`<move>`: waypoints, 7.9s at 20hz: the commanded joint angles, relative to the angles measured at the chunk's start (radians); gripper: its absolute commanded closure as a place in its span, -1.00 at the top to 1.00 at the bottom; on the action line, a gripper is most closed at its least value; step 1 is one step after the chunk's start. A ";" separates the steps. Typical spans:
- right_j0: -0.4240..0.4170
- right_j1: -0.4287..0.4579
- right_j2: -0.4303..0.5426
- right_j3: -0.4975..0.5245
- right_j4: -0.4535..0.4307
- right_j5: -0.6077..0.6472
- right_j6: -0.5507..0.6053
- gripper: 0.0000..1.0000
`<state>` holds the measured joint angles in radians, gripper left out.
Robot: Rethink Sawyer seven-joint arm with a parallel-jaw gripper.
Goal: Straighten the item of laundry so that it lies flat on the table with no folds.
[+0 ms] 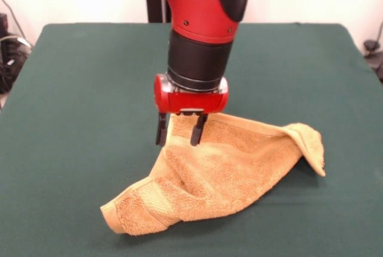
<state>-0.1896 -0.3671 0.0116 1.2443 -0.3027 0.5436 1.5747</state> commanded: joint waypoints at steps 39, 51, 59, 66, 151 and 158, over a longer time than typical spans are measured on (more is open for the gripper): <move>-0.058 0.117 0.095 0.030 0.024 0.022 0.063 1.00; -0.085 0.265 0.108 -0.037 0.030 -0.029 0.065 1.00; -0.069 0.264 0.089 -0.055 0.037 0.000 0.073 1.00; -0.067 0.263 0.087 -0.054 0.034 0.015 0.068 1.00; -0.309 0.171 0.143 0.198 -0.273 -0.140 -0.037 -1.00; -0.341 0.172 0.170 0.194 -0.281 -0.119 -0.093 -1.00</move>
<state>-0.5101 -0.3515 0.1574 1.3215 -0.4650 0.4015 1.5747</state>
